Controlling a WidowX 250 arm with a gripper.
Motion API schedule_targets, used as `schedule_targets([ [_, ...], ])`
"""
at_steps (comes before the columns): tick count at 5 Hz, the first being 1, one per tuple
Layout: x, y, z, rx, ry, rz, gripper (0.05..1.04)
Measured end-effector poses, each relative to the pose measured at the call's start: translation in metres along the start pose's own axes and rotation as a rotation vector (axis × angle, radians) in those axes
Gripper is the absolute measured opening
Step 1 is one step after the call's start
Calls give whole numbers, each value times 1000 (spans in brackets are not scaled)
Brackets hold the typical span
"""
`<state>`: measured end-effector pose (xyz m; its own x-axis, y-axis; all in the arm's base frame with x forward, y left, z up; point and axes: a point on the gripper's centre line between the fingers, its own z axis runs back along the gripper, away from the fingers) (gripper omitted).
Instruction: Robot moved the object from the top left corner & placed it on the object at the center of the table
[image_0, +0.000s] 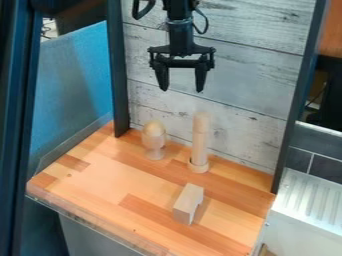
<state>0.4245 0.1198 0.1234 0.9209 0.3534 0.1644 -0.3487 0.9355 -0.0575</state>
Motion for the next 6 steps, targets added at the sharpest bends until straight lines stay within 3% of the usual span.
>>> schedule_targets([
  [2, -4, 25, -29, 90, -34, 2, 1000],
  [4, 0, 43, -36, 99, -73, 10, 1000],
  [6, 5, 48, -64, 97, 4, 32, 1000],
])
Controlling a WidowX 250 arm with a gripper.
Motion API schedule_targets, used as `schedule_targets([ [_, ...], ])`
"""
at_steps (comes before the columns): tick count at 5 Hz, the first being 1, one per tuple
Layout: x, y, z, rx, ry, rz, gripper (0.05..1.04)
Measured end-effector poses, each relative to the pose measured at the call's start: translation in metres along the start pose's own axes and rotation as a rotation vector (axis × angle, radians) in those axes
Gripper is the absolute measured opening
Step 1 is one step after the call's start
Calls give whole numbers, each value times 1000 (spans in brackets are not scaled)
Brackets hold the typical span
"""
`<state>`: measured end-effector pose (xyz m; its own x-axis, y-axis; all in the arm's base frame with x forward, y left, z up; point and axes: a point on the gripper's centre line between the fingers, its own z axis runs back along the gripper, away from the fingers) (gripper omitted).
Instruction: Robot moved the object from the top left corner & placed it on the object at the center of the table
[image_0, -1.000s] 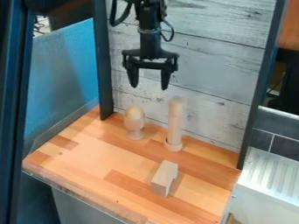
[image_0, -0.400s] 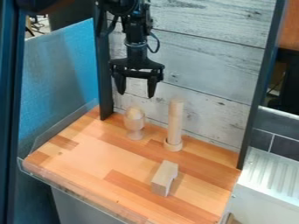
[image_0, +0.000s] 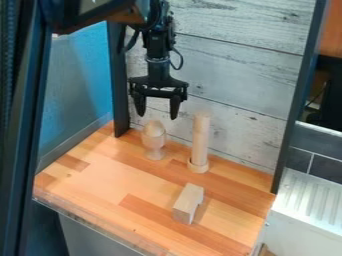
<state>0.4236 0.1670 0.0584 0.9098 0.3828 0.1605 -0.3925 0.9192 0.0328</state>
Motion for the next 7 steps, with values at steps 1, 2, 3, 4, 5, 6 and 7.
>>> schedule_targets([
  [1, -4, 8, -18, 19, 32, 3, 1000],
  [2, 1, 9, -21, 24, 19, -9, 1000],
  [3, 4, 16, -26, 26, 4, -7, 1000],
  [4, 2, 20, -34, 27, -13, -10, 1000],
  [5, 7, 19, -35, 24, -50, -1, 1000],
  [6, 4, 20, -48, 30, -26, 23, 999],
  [7, 12, 19, -51, 32, -31, 37, 996],
])
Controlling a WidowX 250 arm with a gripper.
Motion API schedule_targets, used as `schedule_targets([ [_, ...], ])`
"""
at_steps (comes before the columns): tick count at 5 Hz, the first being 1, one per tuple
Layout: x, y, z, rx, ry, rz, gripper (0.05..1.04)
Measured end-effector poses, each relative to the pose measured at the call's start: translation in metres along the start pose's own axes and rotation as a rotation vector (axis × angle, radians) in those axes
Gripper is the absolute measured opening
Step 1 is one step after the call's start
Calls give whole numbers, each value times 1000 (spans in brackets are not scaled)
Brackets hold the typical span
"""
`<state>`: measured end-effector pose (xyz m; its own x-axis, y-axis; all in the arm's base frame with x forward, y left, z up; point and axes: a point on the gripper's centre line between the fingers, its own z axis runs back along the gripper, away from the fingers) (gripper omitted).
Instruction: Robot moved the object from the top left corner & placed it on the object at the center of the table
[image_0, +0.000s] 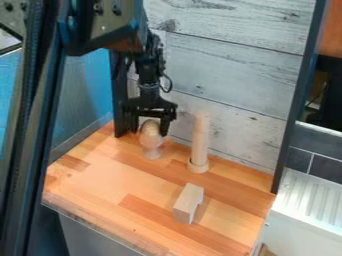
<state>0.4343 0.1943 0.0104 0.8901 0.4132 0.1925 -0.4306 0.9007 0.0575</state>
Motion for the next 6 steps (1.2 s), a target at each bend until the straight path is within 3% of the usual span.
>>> schedule_targets([
  [1, 2, 0, -9, 3, 28, 16, 996],
  [3, 4, -1, -11, 0, 31, 36, 910],
  [4, -7, -10, 10, -69, 30, 36, 910],
  [5, -12, -15, 61, -122, -26, 31, 910],
  [6, -32, -14, 90, -141, -8, 2, 910],
])
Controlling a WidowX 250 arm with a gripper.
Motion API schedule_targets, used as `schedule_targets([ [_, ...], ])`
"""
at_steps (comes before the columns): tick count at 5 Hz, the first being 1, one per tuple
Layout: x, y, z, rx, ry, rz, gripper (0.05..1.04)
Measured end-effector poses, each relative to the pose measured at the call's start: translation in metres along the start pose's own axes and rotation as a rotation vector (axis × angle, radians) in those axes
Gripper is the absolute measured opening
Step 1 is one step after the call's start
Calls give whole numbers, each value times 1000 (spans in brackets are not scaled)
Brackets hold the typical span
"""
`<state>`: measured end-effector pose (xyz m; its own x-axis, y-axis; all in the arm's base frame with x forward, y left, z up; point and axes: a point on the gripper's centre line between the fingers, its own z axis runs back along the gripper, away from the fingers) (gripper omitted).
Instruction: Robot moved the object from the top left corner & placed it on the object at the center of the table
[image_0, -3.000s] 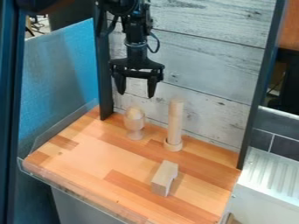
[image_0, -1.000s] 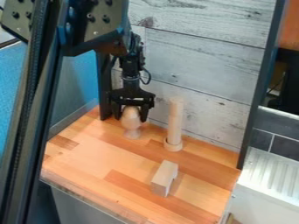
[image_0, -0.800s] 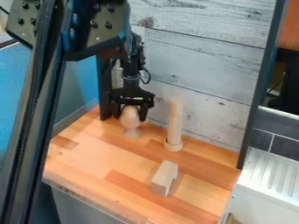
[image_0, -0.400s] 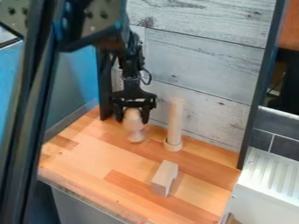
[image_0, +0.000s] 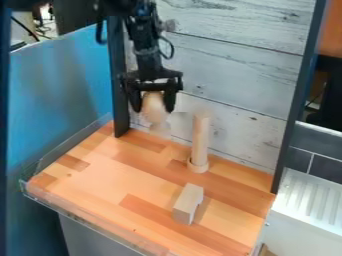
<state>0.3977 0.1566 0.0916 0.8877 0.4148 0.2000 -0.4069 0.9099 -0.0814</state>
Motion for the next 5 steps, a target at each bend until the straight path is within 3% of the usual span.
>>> schedule_targets([
  [1, -22, 0, 16, 9, 54, -62, 910],
  [2, -49, -11, 32, 63, 155, -135, 910],
  [3, -70, -31, 35, 54, 189, -242, 909],
  [5, -73, -59, 10, 29, 115, -489, 910],
])
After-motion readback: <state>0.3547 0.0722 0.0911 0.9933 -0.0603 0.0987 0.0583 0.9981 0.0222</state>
